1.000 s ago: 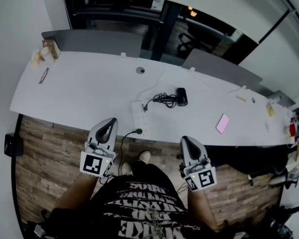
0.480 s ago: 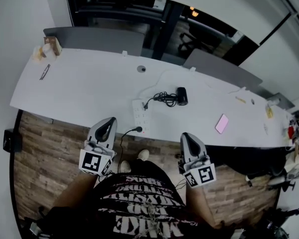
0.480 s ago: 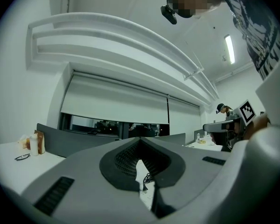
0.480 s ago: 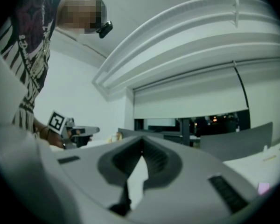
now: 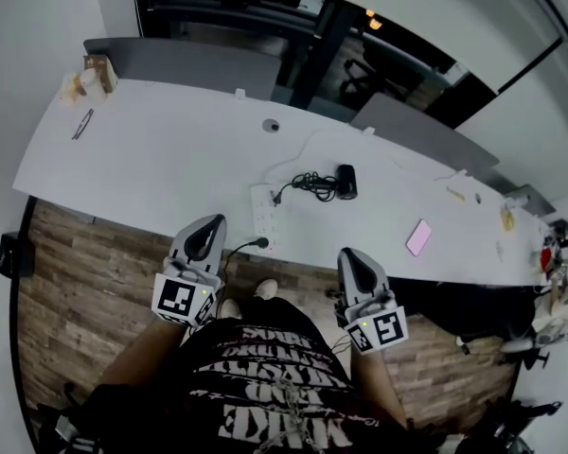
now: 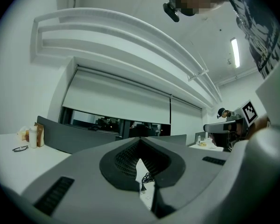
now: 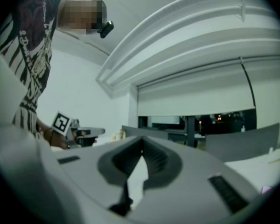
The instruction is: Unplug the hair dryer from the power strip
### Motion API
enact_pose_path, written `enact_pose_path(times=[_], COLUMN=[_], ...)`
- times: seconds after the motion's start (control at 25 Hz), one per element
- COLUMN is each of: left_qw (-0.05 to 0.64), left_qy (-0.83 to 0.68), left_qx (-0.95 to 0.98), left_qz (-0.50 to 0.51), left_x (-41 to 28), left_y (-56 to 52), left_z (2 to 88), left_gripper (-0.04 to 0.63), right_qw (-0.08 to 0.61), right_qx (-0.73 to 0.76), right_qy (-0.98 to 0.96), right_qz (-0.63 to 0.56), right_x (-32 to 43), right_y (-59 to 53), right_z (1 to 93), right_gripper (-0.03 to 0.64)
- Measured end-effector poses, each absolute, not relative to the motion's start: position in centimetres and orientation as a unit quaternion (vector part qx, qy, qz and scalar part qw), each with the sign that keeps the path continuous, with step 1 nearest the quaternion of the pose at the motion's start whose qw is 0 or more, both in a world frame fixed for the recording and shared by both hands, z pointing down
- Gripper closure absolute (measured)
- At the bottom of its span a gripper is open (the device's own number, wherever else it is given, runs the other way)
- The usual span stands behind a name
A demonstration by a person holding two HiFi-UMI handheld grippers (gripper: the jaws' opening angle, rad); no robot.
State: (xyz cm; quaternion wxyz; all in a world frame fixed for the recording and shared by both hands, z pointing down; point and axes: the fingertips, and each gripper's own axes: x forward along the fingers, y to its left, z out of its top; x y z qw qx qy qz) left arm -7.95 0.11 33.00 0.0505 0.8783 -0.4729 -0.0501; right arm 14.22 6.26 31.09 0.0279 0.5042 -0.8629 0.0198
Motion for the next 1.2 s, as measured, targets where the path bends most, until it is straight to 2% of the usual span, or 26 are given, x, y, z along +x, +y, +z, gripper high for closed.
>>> enact_pose_path(times=[0.8,1.0,1.2], left_qw=[0.024,0.032,0.069], left_qy=[-0.473,-0.518,-0.535], left_qx=[0.881,0.855,0.842], left_qz=[-0.017,-0.012,0.001], left_x=[-0.2,-1.1,-1.8], left_y=[-6.8,-7.2,-6.3], left_z=[31.7,32.1,34.5], left_gripper=[0.575,0.575,0.575], right_qw=[-0.031,-0.040,-0.036], right_qx=[0.512,0.476,0.441], right_qy=[-0.857,-0.876,-0.892], right_qz=[0.053,0.067,0.096], right_x=[23.8,24.2,23.2], right_y=[-0.6,-3.1,-4.5], right_z=[32.2,32.7,35.0], right_gripper=[0.586,0.586,0.586])
